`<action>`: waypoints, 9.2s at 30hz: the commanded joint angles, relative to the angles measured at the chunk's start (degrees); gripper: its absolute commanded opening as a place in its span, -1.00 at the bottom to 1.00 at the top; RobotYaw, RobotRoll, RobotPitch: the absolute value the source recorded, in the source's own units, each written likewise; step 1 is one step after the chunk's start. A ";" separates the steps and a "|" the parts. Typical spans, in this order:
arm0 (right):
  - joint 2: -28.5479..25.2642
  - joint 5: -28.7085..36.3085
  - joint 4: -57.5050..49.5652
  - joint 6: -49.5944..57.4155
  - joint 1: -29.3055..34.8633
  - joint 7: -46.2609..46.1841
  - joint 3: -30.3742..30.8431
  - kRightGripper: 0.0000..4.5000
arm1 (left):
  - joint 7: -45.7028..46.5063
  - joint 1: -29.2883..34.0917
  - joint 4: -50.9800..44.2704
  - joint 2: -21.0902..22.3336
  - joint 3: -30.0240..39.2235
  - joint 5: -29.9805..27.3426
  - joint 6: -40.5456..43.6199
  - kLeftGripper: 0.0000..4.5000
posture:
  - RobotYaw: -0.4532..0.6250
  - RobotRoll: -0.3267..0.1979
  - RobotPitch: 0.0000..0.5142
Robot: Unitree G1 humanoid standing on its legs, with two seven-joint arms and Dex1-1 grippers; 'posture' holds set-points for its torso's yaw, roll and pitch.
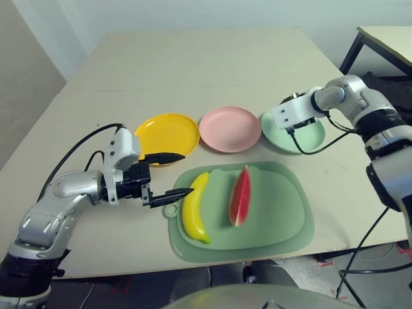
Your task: Place the fruits into color-matched plates.
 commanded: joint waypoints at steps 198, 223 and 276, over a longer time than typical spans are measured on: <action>3.37 55.50 -67.61 28.33 72.71 17.52 -22.70 0.98 | -30.04 -39.98 26.50 -1.62 -38.00 34.01 -54.56 1.00 | -0.10 0.25 -0.87; 3.95 54.18 -66.00 26.85 71.33 16.32 -22.21 0.98 | -30.08 -40.43 20.14 8.30 -47.23 29.47 -60.63 1.00 | -0.11 0.25 -0.83; 11.41 57.49 -83.69 39.95 79.61 -11.04 -28.22 1.00 | -13.63 -58.43 69.71 -0.33 -33.85 47.59 -65.81 -0.25 | -0.16 0.25 -0.82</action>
